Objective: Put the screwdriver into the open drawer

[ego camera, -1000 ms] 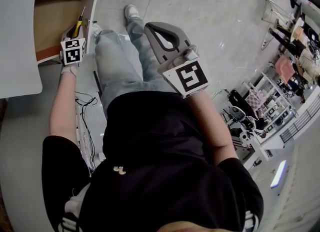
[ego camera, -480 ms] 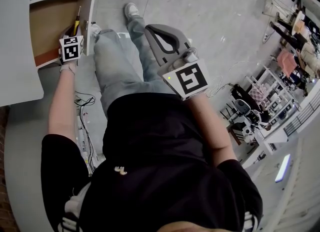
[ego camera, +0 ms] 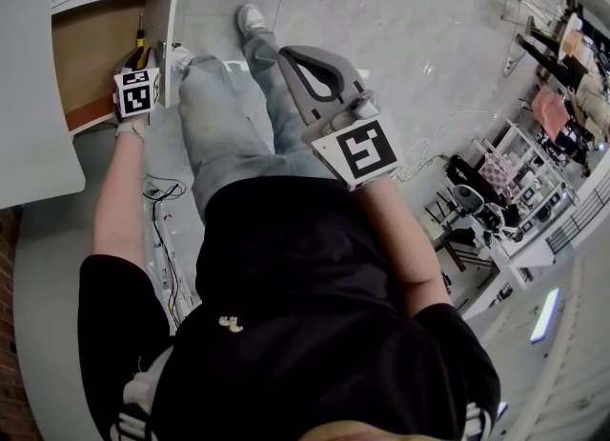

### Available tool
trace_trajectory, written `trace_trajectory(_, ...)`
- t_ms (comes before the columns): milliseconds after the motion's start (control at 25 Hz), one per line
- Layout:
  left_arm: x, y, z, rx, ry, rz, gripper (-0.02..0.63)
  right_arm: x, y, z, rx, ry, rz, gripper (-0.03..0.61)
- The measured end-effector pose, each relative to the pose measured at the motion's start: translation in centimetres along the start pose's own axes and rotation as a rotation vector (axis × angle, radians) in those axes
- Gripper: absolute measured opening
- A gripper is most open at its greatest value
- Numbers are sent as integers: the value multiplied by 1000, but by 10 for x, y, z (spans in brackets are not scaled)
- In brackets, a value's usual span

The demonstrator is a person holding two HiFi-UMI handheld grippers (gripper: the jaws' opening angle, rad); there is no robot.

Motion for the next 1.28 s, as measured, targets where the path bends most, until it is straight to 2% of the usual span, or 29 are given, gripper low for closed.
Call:
trace_trajectory(320,6,-22,2,18,-17,-37,72,9,-5,2,6,-21,-29,11)
trace_trajectory(400,11,-35,3,27,-17,-60,8,14,-9,5,8,-28,-39,11)
trace_trajectory(680,35,-84,4,38,-60,-154,5,36,-16,18,34,-65,-74,11)
trace_trajectory(920,55,-67,-43,36,-93,-233,5,-6,-12,-19,66,-106,-82,11)
trace_trajectory(1000,65,-98,-42,45,-103,-257,5,9,-19,-9,85,-116,-91,11)
trace_trajectory(1160,98,-201,-40,60,-136,-304,5,72,-57,22,133,-161,-122,11)
trace_trajectory(1280,110,-266,-44,66,-144,-347,5,101,-79,42,161,-174,-130,11)
Point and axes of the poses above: the fingertips, and each gripper's own axes: y forward along the fingers, z to its left, x out of its top, the point moved 8 cm from there along -y, backward along the fingers, and after that the axes turned 9 degrees about x, right-handed, at the moved point
